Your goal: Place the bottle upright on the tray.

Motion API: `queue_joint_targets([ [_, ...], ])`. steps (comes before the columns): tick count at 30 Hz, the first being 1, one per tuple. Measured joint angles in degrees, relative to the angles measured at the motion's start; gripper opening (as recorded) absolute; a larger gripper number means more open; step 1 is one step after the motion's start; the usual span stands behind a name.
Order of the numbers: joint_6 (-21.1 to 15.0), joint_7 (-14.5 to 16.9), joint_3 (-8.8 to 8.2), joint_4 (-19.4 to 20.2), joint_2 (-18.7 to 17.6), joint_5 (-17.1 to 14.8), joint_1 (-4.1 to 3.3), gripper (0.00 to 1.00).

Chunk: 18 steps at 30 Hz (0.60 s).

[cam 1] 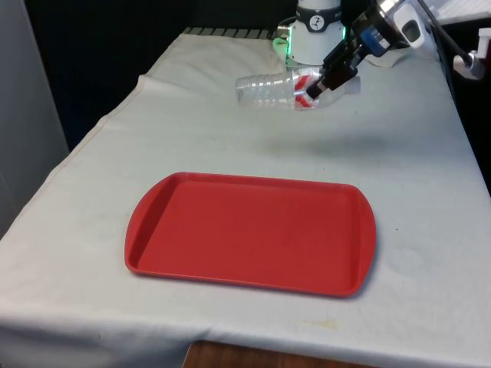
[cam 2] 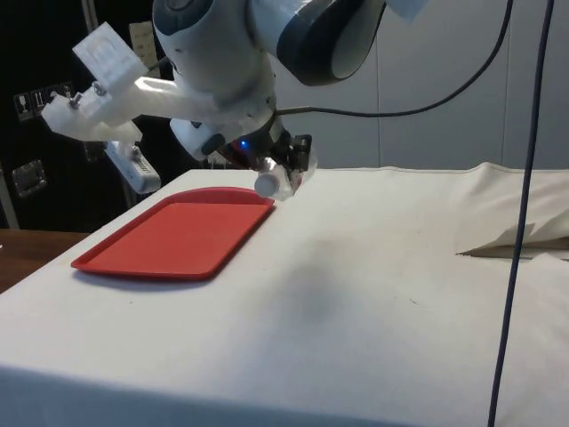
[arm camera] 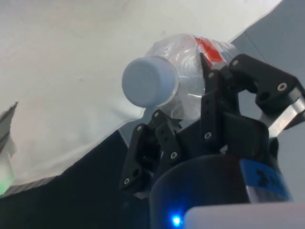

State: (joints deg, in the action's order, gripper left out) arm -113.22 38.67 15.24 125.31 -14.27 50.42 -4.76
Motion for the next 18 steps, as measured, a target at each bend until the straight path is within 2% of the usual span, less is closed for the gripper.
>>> queue_joint_targets([
  [18,-3.09,2.98,-1.32,0.00,1.72,-4.07,0.17,0.00],
])
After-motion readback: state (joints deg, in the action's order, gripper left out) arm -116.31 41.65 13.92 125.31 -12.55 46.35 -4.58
